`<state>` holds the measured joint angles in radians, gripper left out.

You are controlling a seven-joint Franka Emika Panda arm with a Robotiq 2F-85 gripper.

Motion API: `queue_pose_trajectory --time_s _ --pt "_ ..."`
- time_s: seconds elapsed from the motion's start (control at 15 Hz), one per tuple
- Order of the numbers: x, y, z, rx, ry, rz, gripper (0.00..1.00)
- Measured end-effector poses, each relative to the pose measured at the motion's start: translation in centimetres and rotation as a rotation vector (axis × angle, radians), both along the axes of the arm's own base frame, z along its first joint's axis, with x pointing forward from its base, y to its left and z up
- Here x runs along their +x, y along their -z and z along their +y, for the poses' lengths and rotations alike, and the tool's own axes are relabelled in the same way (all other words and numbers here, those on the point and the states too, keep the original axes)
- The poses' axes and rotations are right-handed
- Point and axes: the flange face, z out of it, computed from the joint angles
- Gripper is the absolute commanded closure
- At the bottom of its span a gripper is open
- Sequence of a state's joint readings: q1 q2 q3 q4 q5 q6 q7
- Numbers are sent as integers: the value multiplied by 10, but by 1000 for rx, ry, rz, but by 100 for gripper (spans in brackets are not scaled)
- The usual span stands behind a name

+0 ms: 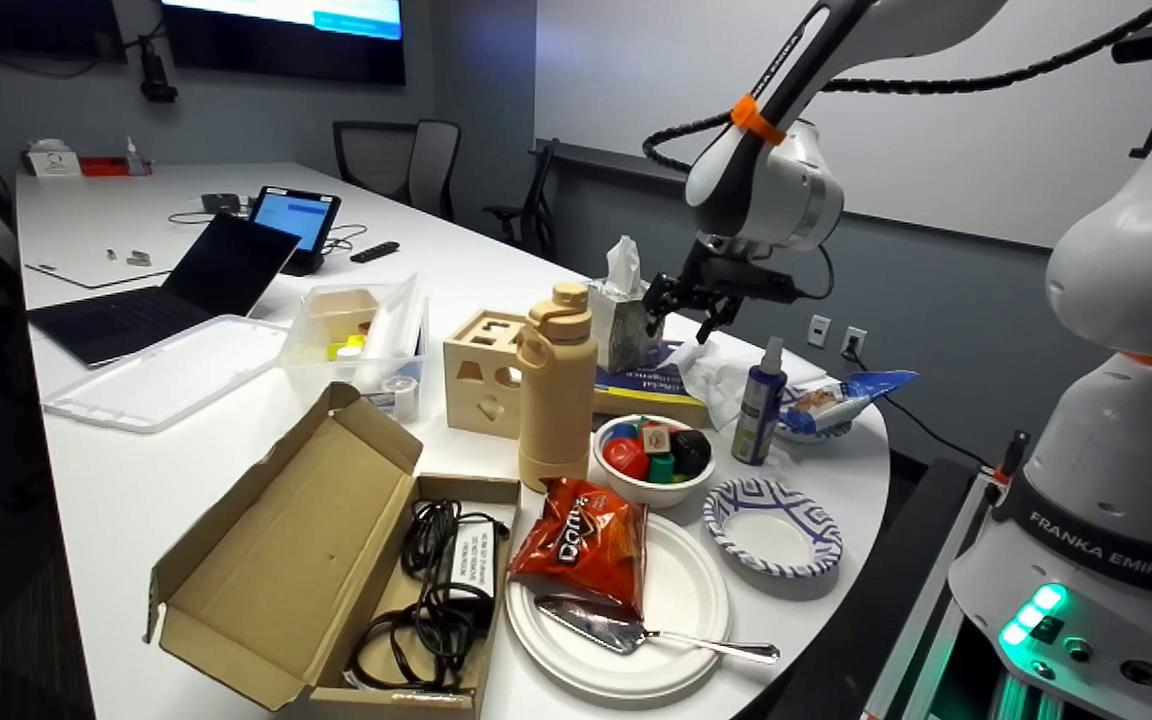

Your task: Remove the white cloth from the plate and put it on the blue book

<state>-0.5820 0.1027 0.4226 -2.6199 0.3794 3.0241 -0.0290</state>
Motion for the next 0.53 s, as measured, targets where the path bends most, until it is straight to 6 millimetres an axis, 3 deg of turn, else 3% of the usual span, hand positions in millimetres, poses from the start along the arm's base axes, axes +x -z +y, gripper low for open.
queue_pose_trajectory --time_s 0.27,0.4,0.53 --pt "-46 -26 -12 -115 -2 83 0" --pt "-56 -48 -21 -200 0 152 0" --pt "-58 -77 -14 -254 -25 187 0"
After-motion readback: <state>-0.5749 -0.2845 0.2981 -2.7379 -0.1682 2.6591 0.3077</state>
